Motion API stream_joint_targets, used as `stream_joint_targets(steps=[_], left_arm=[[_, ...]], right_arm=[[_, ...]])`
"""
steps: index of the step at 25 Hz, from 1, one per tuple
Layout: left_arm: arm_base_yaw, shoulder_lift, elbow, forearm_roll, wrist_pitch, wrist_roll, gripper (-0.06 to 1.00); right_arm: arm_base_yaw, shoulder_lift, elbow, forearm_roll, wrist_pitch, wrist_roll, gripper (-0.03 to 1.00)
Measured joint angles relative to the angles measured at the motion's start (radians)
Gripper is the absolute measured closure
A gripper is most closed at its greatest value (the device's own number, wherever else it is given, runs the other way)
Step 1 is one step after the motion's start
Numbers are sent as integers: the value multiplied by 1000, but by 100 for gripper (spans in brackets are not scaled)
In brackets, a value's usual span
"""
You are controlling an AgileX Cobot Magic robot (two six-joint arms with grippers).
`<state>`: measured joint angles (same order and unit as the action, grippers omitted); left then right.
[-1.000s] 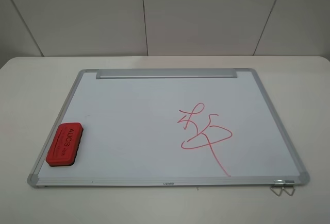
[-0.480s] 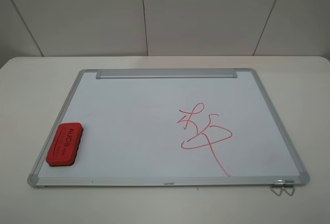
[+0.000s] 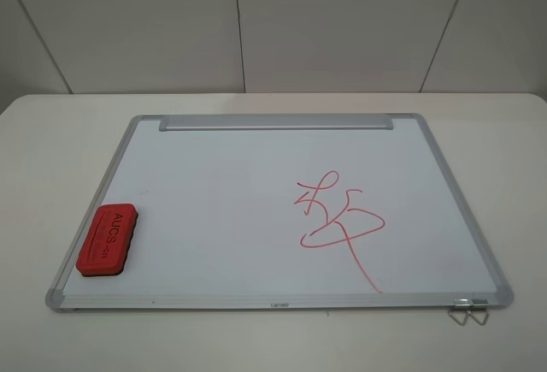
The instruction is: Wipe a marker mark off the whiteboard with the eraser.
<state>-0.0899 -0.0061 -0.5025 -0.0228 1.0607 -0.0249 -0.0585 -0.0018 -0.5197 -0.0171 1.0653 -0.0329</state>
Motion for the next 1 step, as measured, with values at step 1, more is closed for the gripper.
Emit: stream_joint_targets(steps=[1], left_arm=[[0,0,0,0,0,0,20]], right_arm=[[0,0,0,0,0,0,26]])
